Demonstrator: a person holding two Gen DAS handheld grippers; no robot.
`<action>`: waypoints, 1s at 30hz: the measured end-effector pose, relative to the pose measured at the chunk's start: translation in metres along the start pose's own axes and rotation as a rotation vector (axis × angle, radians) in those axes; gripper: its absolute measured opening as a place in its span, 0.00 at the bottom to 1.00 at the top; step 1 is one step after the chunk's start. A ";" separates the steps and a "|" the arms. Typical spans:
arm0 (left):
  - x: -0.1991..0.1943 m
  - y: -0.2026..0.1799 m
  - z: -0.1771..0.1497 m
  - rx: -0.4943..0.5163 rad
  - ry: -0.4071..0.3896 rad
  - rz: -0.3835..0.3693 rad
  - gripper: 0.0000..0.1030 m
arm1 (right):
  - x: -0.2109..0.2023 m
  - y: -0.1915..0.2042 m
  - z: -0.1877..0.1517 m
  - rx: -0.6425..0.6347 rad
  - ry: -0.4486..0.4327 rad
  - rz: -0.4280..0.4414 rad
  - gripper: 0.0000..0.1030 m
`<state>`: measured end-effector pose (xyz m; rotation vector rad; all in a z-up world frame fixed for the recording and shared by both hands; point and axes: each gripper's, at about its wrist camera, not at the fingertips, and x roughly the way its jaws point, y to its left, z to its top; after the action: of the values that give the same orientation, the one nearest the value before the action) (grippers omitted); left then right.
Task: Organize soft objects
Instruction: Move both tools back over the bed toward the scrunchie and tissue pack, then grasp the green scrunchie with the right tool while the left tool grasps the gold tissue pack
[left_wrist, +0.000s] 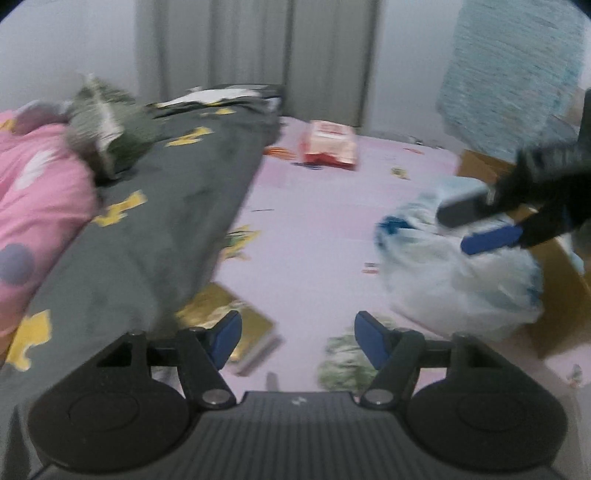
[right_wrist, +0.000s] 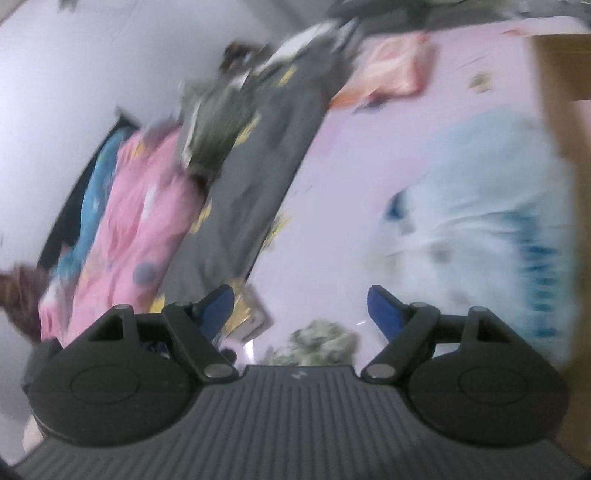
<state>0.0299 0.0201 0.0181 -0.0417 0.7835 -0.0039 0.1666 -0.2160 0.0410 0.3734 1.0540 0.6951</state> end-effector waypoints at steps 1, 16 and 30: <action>0.001 0.007 0.001 -0.019 0.002 0.022 0.67 | 0.013 0.007 0.000 -0.036 0.026 -0.009 0.77; 0.062 0.042 0.011 -0.162 0.156 0.033 0.74 | 0.111 0.036 -0.048 -0.387 0.297 -0.193 0.79; 0.095 0.018 0.019 -0.001 0.135 0.050 0.72 | 0.124 0.029 -0.062 -0.431 0.235 -0.236 0.74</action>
<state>0.1099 0.0374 -0.0361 -0.0233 0.9190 0.0417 0.1405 -0.1126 -0.0523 -0.2067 1.1132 0.7415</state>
